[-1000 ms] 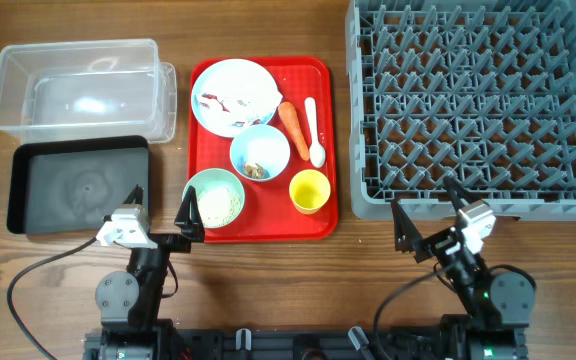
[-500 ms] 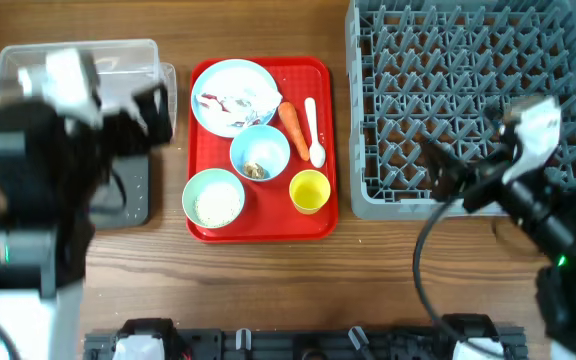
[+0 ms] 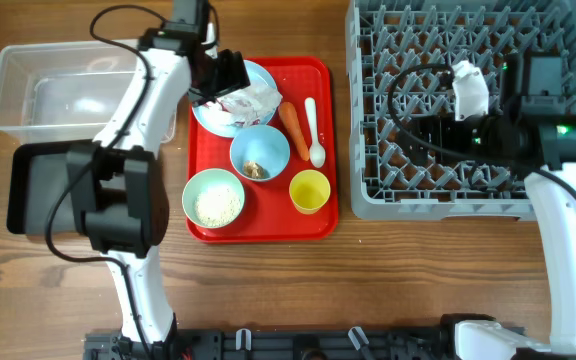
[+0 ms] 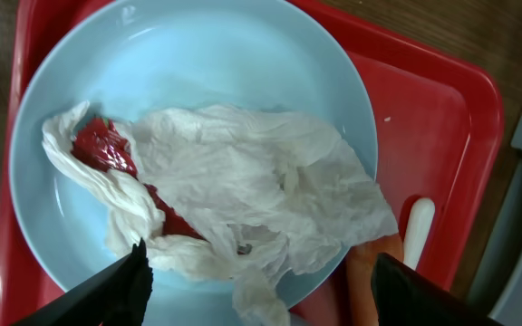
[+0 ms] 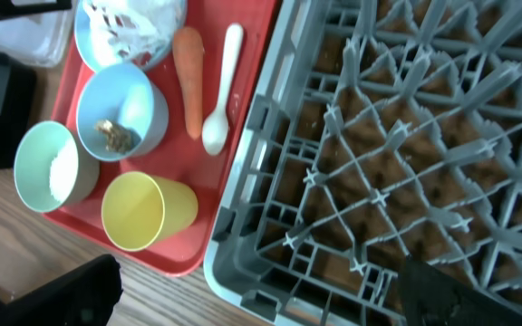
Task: Sort waste into correct bins and load items into the dishwasher rack
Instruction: 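Reach the left gripper to the white plate and grasp the tissue, then carry the tissue left into the clear plastic bin and release, then move the left gripper back to the light blue bowl, then grasp the light blue bowl rim and carry it over the black tray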
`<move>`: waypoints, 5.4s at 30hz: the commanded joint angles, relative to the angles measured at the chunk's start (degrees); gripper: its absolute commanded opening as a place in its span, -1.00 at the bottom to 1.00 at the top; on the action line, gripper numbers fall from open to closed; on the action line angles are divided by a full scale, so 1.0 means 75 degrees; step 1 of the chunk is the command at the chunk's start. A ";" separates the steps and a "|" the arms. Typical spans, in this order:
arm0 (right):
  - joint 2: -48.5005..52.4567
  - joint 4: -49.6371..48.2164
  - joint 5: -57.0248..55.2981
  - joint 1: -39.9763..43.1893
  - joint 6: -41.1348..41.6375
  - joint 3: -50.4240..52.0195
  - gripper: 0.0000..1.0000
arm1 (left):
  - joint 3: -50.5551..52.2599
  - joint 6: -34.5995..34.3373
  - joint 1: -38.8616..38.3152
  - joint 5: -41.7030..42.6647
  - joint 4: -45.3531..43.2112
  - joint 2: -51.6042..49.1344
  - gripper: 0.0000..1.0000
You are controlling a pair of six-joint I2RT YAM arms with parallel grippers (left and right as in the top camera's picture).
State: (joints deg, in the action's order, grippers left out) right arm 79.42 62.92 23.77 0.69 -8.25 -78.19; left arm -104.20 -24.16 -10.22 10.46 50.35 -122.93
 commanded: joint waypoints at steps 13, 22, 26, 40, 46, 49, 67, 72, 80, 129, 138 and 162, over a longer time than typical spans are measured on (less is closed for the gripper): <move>0.0169 0.0157 0.0274 -0.0038 -0.0079 -0.0015 0.99 | -0.0070 -0.2527 -0.0822 -0.2629 -0.0370 -0.1580 0.89; 0.0169 0.0093 0.0268 -0.0038 -0.0082 -0.0015 0.99 | -0.0032 -0.1539 -0.0889 -0.2518 0.0207 -0.1303 -0.92; 0.0169 0.0015 0.0268 -0.0038 -0.0082 -0.0015 0.99 | -0.0399 -0.0402 -0.0784 -0.2521 0.0323 0.0746 -0.92; 0.0169 0.0012 0.0268 -0.0038 -0.0082 -0.0015 1.00 | -0.0350 -0.0239 0.2640 -0.3019 0.0880 0.1055 -0.88; 0.0169 -0.0041 0.0268 -0.0038 -0.0082 -0.0015 1.00 | -0.0353 -0.0224 0.2699 -0.3002 0.1043 0.0734 1.00; 0.0169 -0.0070 0.0475 -0.0038 -0.0079 -0.0015 0.99 | -0.0353 -0.0201 0.2699 -0.3002 0.1157 0.1105 1.00; 0.0169 -0.0006 0.0589 -0.0038 -0.0076 -0.0015 1.00 | -0.0350 0.0023 0.2661 -0.3541 0.0895 0.1923 0.33; 0.0169 -0.0044 0.0848 -0.0038 -0.0076 -0.0015 1.00 | -0.0353 0.1201 0.2390 -0.1676 0.1399 0.2069 0.38; 0.0169 -0.0242 0.0839 -0.0038 0.0906 -0.0015 0.99 | -0.0350 0.1160 0.0452 -0.1134 0.3337 0.2509 0.55; 0.0169 -0.0195 0.0493 -0.0038 0.0915 -0.0015 1.00 | 0.4354 0.1361 -0.2664 -0.1142 -0.2192 0.2876 0.42; 0.0169 -0.0152 0.0493 -0.0038 0.0924 -0.0015 0.99 | 0.4366 0.0997 -0.3110 -0.1868 -0.2489 0.1594 -0.12; 0.0169 -0.0184 0.0493 -0.0038 0.0921 -0.0015 0.99 | 0.4336 -0.0903 -0.1172 -0.1941 0.1262 0.6703 -0.92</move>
State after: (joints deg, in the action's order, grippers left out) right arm 80.31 61.71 28.03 0.69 -1.74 -78.19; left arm -71.96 -30.44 -26.68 -6.50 53.04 -74.50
